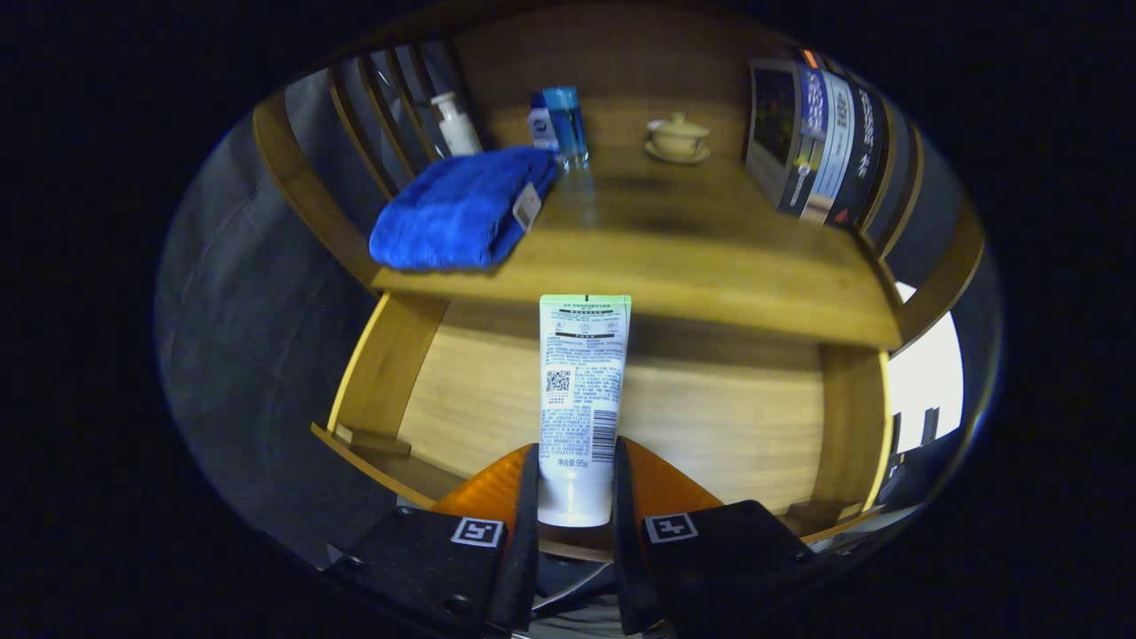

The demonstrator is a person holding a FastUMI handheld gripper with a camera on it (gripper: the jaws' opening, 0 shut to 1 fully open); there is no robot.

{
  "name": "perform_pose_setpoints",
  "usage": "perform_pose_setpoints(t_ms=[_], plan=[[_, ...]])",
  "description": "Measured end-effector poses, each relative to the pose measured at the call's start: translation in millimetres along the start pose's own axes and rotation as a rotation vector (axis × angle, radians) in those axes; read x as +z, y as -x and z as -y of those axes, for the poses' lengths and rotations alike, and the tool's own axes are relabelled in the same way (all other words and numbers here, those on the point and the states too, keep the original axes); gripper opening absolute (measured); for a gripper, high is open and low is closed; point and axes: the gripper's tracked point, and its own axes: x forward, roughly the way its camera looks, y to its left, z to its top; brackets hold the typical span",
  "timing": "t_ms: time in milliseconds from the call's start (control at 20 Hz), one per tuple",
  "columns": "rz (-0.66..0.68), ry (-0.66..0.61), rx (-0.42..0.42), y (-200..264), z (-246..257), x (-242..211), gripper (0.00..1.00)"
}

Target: Pull open the drawer, take out the items inside it, and place them on the countertop above the cabinet.

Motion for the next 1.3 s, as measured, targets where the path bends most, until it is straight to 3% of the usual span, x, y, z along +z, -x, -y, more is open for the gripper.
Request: perform_pose_setpoints(t_ms=[200, 450, 600, 850, 900, 1250, 1300], plan=[[0.117, -0.06, -0.029, -4.2, 11.4, 58.6, 0.44], [0.198, -0.161, -0.08, -58.7, 33.0, 119.2, 0.44], [0.168, -0.126, -0.153, -89.1, 49.3, 124.1, 0.44], [0.147, -0.116, -0.176, -108.3, 51.4, 122.7, 0.46], [0.155, -0.113, -0.182, -107.2, 52.3, 123.3, 0.48], [0.18, -0.096, -0.209, -112.0, 53.5, 127.5, 0.92], [0.181, -0.095, -0.212, -111.4, 53.2, 127.1, 0.93]])
